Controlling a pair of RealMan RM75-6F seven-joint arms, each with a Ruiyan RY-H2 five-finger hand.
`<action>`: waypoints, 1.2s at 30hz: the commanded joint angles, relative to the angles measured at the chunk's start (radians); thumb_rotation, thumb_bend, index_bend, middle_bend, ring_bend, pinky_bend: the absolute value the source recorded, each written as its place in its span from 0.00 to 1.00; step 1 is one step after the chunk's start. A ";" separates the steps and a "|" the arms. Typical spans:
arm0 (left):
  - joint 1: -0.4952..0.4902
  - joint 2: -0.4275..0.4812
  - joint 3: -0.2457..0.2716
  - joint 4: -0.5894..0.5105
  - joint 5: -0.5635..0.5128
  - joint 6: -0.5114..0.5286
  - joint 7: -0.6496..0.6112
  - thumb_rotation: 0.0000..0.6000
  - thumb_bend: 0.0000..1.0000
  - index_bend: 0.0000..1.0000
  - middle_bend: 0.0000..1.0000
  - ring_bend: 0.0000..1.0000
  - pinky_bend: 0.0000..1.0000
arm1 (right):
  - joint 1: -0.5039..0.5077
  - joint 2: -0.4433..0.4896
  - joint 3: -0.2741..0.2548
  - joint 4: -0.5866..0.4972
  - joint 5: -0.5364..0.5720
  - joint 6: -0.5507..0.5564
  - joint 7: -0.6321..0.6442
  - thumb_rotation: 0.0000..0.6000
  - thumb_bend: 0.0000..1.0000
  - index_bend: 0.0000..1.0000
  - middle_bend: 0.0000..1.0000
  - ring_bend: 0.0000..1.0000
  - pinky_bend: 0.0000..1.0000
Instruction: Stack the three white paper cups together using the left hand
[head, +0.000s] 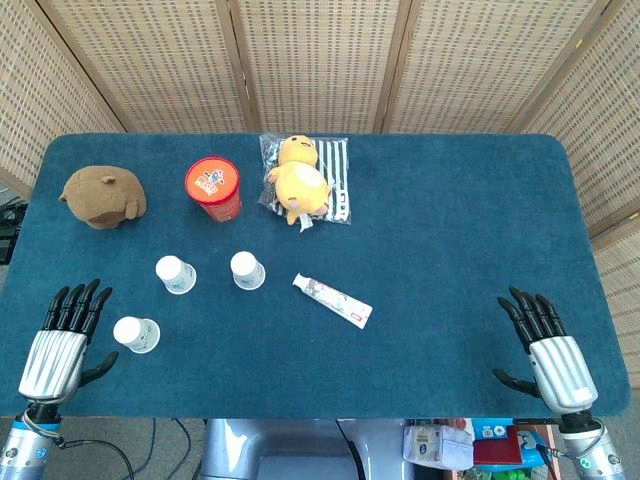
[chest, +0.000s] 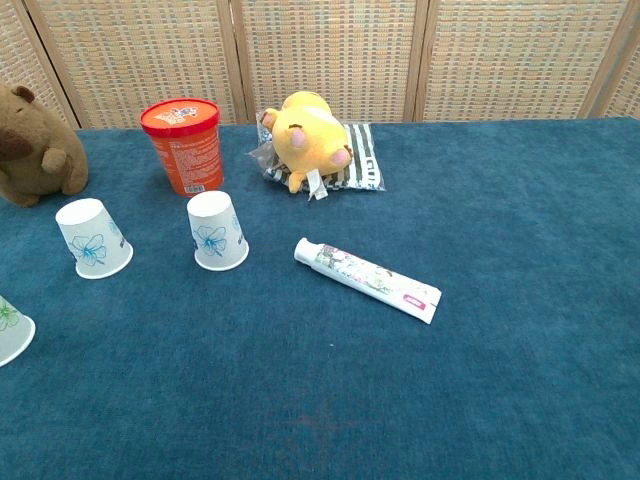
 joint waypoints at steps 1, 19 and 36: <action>-0.001 -0.001 0.002 -0.001 0.003 -0.002 0.002 1.00 0.23 0.00 0.00 0.00 0.00 | -0.001 0.001 0.000 0.001 0.000 0.002 0.001 1.00 0.05 0.00 0.00 0.00 0.00; -0.009 -0.004 0.005 -0.001 0.001 -0.019 -0.004 1.00 0.23 0.00 0.00 0.00 0.00 | -0.002 0.003 -0.002 -0.003 -0.002 0.003 0.002 1.00 0.05 0.00 0.00 0.00 0.00; -0.019 -0.005 0.008 -0.012 -0.001 -0.038 -0.017 1.00 0.23 0.00 0.00 0.00 0.00 | -0.002 0.005 0.001 0.005 0.009 -0.001 0.019 1.00 0.05 0.00 0.00 0.00 0.00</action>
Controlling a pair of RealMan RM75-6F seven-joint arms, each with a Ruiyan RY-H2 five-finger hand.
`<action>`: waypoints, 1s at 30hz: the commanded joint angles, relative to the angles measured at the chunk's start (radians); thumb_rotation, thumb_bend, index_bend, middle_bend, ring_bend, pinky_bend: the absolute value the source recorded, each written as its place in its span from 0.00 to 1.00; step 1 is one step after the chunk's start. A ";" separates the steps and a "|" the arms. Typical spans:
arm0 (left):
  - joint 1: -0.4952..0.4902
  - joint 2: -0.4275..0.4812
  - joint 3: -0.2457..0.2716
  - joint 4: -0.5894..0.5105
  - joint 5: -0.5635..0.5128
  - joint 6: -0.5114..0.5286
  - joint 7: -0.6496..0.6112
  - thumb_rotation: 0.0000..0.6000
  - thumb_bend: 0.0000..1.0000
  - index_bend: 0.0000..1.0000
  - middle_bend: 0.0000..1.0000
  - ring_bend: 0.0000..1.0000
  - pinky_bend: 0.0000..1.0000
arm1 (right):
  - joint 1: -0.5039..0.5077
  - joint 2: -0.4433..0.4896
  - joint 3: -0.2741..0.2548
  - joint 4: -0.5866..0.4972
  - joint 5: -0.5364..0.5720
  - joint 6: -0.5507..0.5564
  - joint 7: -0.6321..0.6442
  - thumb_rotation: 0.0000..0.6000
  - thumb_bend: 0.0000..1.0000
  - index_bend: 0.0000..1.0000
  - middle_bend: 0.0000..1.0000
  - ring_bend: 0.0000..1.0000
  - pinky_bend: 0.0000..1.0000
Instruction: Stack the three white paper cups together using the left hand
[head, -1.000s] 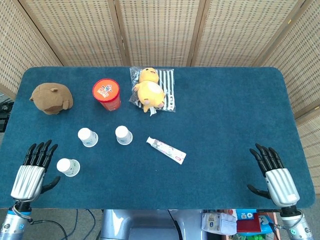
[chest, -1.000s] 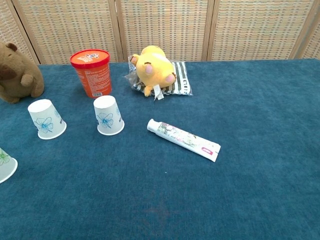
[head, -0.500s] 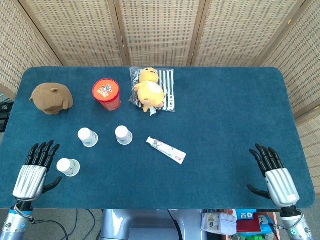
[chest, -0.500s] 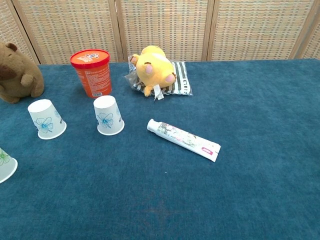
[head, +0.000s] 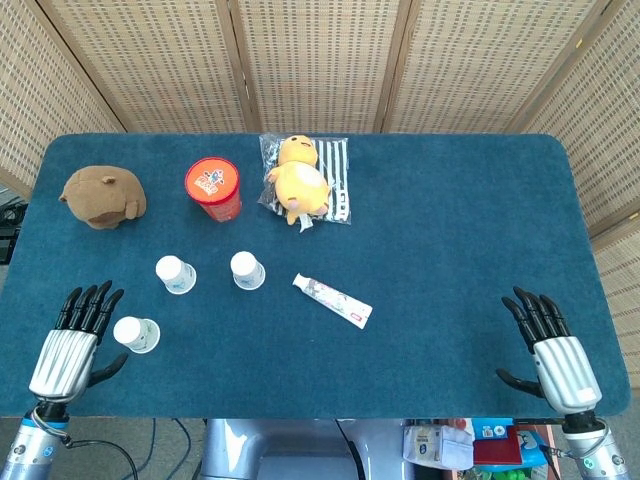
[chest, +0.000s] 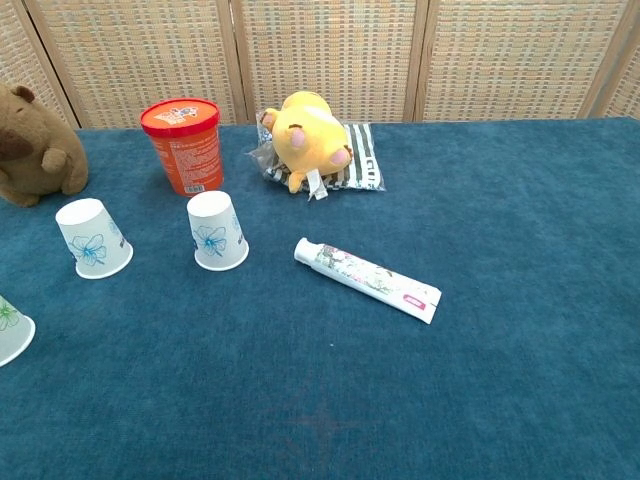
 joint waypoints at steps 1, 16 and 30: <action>-0.005 0.001 0.001 -0.006 -0.002 -0.011 -0.005 1.00 0.23 0.00 0.00 0.00 0.00 | 0.000 0.000 0.000 0.000 0.001 0.000 0.001 1.00 0.05 0.00 0.00 0.00 0.00; -0.193 0.123 -0.129 -0.206 -0.184 -0.277 0.113 1.00 0.23 0.11 0.00 0.00 0.00 | 0.000 0.008 -0.001 -0.001 -0.001 0.004 0.035 1.00 0.05 0.00 0.00 0.00 0.00; -0.502 0.107 -0.299 -0.196 -0.739 -0.534 0.384 1.00 0.23 0.21 0.00 0.00 0.00 | -0.001 0.022 0.008 0.012 0.020 0.007 0.103 1.00 0.05 0.00 0.00 0.00 0.00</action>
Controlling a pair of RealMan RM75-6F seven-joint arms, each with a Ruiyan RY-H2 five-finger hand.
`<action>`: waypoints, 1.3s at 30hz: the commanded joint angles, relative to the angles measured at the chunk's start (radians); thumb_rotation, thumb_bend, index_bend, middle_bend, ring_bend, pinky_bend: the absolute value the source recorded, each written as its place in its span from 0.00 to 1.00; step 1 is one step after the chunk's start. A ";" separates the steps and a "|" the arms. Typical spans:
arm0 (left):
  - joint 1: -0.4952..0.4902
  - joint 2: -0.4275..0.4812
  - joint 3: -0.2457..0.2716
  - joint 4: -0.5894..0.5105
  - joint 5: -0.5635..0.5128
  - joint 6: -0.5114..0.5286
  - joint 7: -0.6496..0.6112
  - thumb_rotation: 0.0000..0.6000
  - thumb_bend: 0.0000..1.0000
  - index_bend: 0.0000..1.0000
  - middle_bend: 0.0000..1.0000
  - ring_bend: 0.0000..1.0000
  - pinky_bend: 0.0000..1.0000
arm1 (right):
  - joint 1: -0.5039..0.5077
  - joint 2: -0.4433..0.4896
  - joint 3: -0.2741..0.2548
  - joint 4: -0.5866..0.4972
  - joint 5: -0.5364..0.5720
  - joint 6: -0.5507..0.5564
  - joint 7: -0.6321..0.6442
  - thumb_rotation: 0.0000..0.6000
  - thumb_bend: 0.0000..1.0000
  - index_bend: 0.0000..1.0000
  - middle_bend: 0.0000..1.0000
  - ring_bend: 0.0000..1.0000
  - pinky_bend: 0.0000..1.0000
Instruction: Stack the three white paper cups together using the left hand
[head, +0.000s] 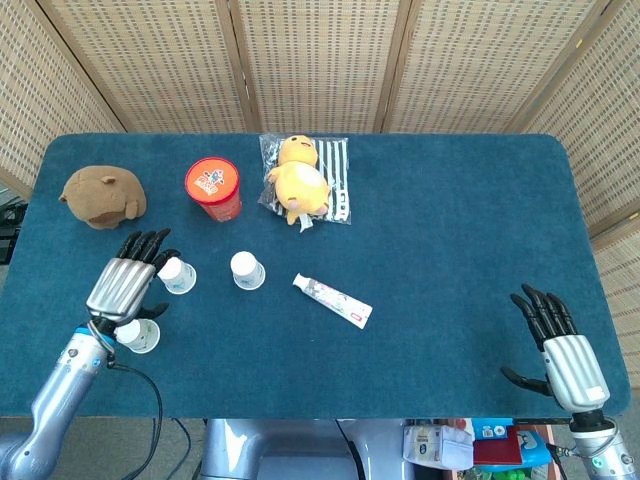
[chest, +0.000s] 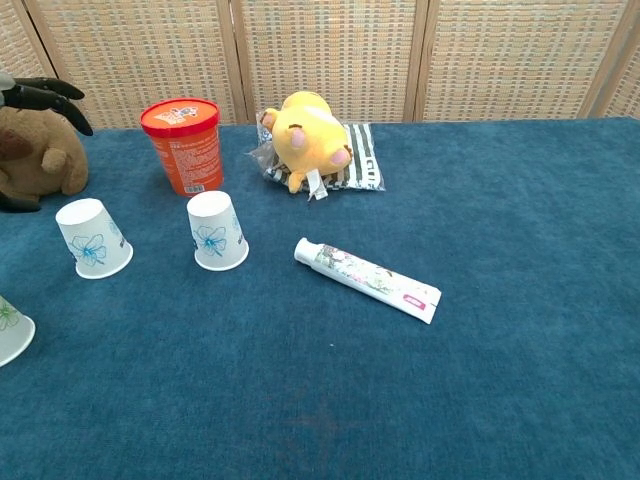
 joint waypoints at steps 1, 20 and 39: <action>-0.137 -0.027 -0.062 0.028 -0.228 -0.075 0.114 1.00 0.23 0.21 0.00 0.00 0.00 | 0.000 0.003 0.003 0.006 0.008 -0.002 0.016 1.00 0.05 0.00 0.00 0.00 0.00; -0.489 -0.227 -0.006 0.203 -0.687 -0.081 0.349 1.00 0.23 0.21 0.00 0.00 0.00 | 0.010 0.010 0.020 0.054 0.064 -0.037 0.126 1.00 0.05 0.00 0.00 0.00 0.00; -0.624 -0.368 0.035 0.359 -0.787 -0.068 0.381 1.00 0.23 0.29 0.00 0.00 0.00 | 0.013 0.013 0.038 0.093 0.104 -0.054 0.194 1.00 0.05 0.00 0.00 0.00 0.00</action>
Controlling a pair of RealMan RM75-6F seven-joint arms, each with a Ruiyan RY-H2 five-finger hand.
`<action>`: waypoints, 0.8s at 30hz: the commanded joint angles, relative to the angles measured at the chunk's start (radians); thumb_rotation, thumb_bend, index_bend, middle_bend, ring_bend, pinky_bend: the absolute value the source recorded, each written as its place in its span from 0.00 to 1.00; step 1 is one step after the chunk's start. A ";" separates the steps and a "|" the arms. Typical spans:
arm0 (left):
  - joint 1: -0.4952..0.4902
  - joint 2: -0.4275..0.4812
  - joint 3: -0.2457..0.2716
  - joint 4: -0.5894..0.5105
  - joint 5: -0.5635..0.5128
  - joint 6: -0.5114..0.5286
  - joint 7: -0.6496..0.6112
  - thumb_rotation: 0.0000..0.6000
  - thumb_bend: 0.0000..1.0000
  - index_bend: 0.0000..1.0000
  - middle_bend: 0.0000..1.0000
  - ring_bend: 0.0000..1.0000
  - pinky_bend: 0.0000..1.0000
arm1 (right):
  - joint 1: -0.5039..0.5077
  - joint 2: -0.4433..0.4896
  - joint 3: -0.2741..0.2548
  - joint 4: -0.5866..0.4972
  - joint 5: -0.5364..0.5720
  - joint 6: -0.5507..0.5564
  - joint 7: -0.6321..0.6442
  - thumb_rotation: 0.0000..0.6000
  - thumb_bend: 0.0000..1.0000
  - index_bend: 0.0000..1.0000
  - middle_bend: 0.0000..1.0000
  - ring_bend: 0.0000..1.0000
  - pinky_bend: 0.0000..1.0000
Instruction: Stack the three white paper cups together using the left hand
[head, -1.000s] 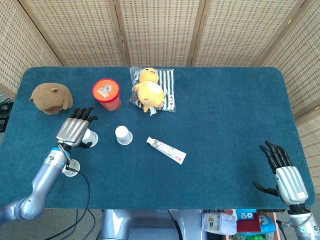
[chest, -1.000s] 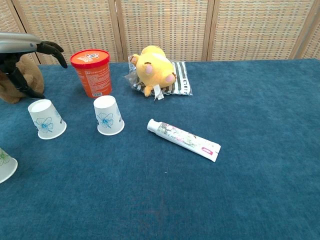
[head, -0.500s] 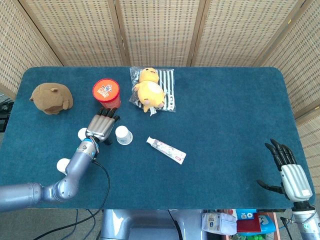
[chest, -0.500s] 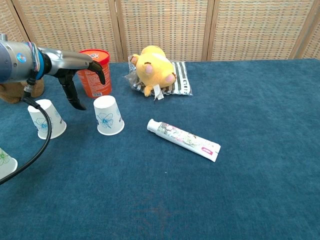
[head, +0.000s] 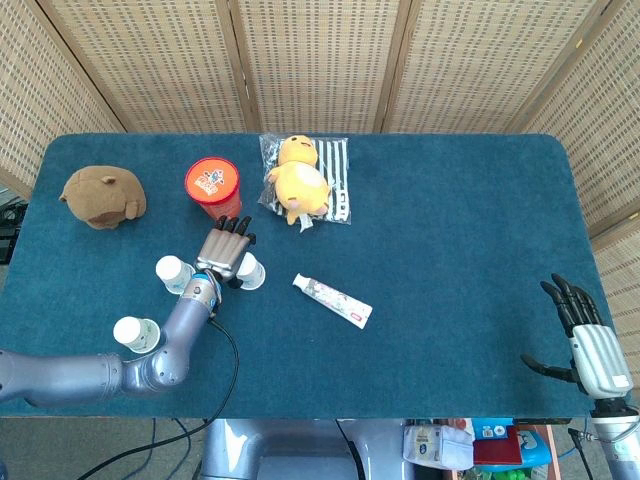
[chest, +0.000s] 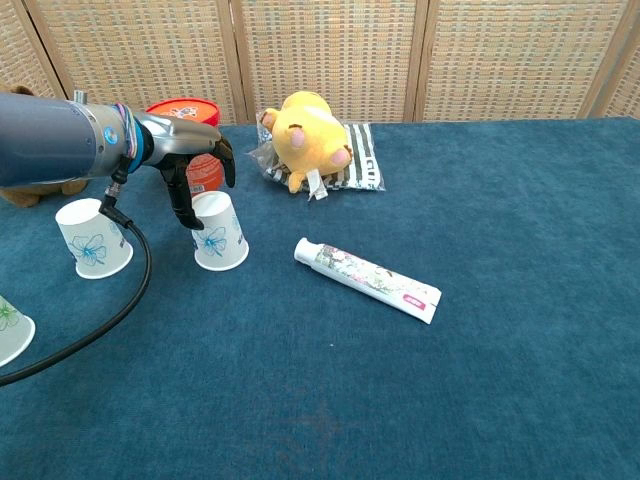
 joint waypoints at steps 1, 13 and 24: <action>-0.011 -0.012 0.010 0.013 0.002 0.007 0.003 1.00 0.23 0.30 0.00 0.00 0.00 | 0.000 0.001 0.002 0.004 0.003 0.000 0.003 1.00 0.05 0.00 0.00 0.00 0.00; -0.012 -0.020 0.034 0.033 0.032 0.029 -0.033 1.00 0.23 0.42 0.00 0.00 0.00 | -0.005 0.002 0.006 0.006 0.006 0.007 0.010 1.00 0.05 0.00 0.00 0.00 0.00; 0.013 0.081 0.032 -0.079 0.110 0.054 -0.089 1.00 0.23 0.46 0.00 0.00 0.00 | -0.007 0.003 0.009 0.005 0.013 0.004 0.007 1.00 0.05 0.00 0.00 0.00 0.00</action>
